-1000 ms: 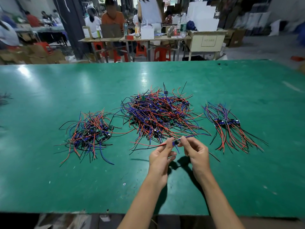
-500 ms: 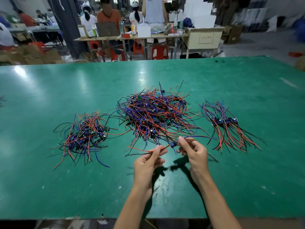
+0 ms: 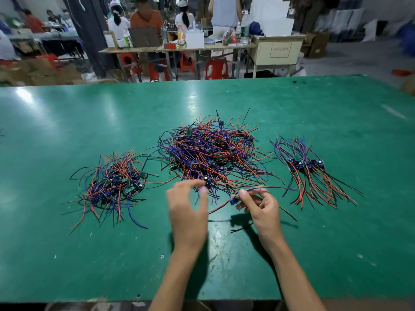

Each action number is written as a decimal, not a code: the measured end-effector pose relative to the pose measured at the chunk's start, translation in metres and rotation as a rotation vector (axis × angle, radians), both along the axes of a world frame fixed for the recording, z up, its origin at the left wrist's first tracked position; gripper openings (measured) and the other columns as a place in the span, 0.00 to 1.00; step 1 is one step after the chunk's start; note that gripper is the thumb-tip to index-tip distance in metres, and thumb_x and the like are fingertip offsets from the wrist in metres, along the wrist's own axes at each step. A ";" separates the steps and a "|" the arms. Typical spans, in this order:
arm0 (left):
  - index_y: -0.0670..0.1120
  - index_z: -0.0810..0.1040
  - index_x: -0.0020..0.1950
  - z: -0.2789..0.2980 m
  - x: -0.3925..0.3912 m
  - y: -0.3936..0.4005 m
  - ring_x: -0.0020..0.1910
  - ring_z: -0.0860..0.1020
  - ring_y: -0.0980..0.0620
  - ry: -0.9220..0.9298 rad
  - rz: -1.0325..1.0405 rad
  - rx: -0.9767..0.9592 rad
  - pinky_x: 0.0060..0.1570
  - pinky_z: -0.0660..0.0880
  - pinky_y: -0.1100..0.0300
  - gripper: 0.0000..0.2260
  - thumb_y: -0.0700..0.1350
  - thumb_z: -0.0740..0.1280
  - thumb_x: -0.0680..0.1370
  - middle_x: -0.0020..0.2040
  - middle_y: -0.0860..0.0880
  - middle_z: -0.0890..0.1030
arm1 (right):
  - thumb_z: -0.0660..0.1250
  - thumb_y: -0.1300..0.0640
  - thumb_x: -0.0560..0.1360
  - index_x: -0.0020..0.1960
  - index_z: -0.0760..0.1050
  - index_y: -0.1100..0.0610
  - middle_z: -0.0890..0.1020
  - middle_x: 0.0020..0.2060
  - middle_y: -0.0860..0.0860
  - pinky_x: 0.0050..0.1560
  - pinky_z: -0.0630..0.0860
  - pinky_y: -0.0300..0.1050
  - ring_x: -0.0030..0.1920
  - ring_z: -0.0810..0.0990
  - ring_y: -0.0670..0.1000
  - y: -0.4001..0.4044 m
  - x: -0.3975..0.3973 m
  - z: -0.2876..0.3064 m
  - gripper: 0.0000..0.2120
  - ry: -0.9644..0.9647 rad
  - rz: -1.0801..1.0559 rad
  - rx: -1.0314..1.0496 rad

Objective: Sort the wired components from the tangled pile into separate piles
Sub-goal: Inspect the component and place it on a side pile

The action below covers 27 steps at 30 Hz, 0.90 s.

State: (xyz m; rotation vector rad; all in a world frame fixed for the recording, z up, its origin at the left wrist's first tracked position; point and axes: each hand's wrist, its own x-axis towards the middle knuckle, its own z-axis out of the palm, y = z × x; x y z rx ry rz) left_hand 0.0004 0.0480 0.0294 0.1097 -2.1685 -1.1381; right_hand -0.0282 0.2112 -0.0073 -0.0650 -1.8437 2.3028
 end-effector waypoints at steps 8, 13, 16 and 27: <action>0.42 0.85 0.55 -0.004 -0.023 0.028 0.33 0.79 0.52 -0.552 -0.747 0.495 0.35 0.75 0.64 0.13 0.47 0.63 0.84 0.48 0.41 0.87 | 0.76 0.46 0.71 0.39 0.83 0.51 0.82 0.37 0.48 0.43 0.76 0.46 0.38 0.78 0.48 0.003 -0.002 -0.007 0.09 0.055 -0.087 0.168; 0.44 0.86 0.51 -0.008 -0.023 0.025 0.27 0.70 0.57 -0.634 -0.694 0.709 0.31 0.64 0.66 0.11 0.47 0.66 0.82 0.45 0.46 0.87 | 0.74 0.46 0.75 0.47 0.87 0.51 0.82 0.48 0.53 0.51 0.83 0.53 0.49 0.85 0.54 -0.001 0.000 -0.004 0.09 0.040 -0.042 0.102; 0.45 0.86 0.47 -0.009 -0.022 0.025 0.27 0.68 0.58 -0.667 -0.654 0.728 0.31 0.63 0.65 0.11 0.46 0.66 0.82 0.40 0.49 0.85 | 0.70 0.54 0.78 0.48 0.87 0.53 0.85 0.51 0.54 0.51 0.83 0.46 0.50 0.84 0.53 -0.001 0.000 -0.004 0.07 0.020 0.029 0.088; 0.44 0.84 0.40 -0.014 -0.017 0.037 0.27 0.70 0.61 -0.457 -0.635 0.448 0.30 0.64 0.68 0.12 0.43 0.66 0.82 0.34 0.50 0.82 | 0.65 0.63 0.82 0.43 0.85 0.58 0.79 0.27 0.48 0.25 0.71 0.33 0.25 0.74 0.43 -0.003 0.001 -0.003 0.13 -0.063 -0.015 -0.071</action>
